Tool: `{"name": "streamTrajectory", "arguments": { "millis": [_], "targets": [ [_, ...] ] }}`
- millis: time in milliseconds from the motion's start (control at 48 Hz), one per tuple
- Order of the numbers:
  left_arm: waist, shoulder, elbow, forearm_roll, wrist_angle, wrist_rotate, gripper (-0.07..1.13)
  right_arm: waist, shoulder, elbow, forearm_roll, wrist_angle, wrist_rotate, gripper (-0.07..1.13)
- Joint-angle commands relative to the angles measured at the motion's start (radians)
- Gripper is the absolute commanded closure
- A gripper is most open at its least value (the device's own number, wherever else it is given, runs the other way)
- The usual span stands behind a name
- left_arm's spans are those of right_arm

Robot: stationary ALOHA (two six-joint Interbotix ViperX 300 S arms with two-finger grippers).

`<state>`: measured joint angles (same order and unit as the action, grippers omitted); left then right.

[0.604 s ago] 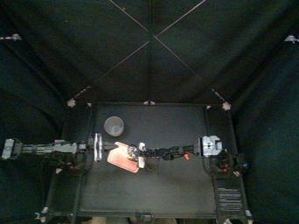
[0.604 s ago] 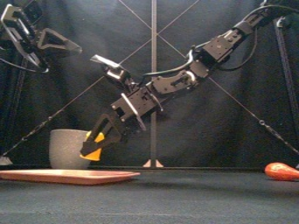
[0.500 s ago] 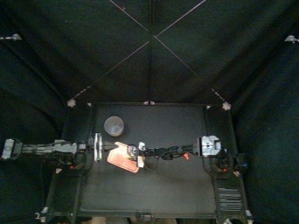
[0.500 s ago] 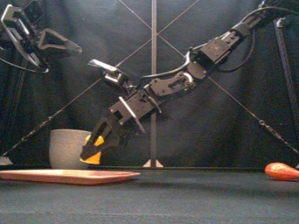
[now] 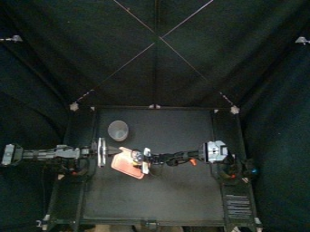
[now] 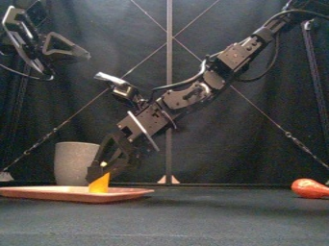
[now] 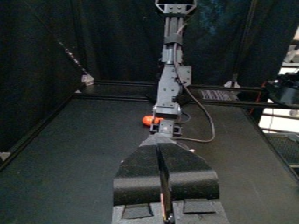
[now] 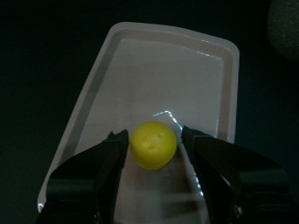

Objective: Pick the yellow can then place it on the pink plate
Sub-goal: Drop yellow can on the pink plate and return to neutral

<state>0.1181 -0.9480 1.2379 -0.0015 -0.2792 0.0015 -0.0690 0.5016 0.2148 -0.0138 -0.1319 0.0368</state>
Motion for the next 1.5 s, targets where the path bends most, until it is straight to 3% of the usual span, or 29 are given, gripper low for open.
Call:
{"name": "streamTrajectory", "arguments": {
  "millis": [21, 229, 792, 1229, 1500],
  "targets": [
    [0.002, 0.003, -0.012, 0.002, -0.005, 0.000, 1.04, -0.006, -0.055, -0.012, 0.000, -0.008, -0.002, 0.18],
    [0.002, 0.005, -0.008, 0.002, -0.003, 0.000, 1.04, -0.018, -0.152, 0.072, 0.003, -0.077, -0.002, 0.18],
    [0.003, 0.003, -0.002, 0.000, -0.005, 0.000, 1.04, -0.071, -0.584, 0.554, 0.026, -0.565, -0.006, 0.18],
    [0.002, 0.005, 0.011, 0.000, -0.005, 0.000, 1.04, -0.094, -0.900, 0.793, 0.028, -0.620, -0.003, 0.18],
    [0.003, 0.005, 0.023, -0.002, -0.005, 0.000, 1.04, -0.094, -0.948, 0.848, 0.028, -0.621, -0.002, 0.18]
  ]
}}
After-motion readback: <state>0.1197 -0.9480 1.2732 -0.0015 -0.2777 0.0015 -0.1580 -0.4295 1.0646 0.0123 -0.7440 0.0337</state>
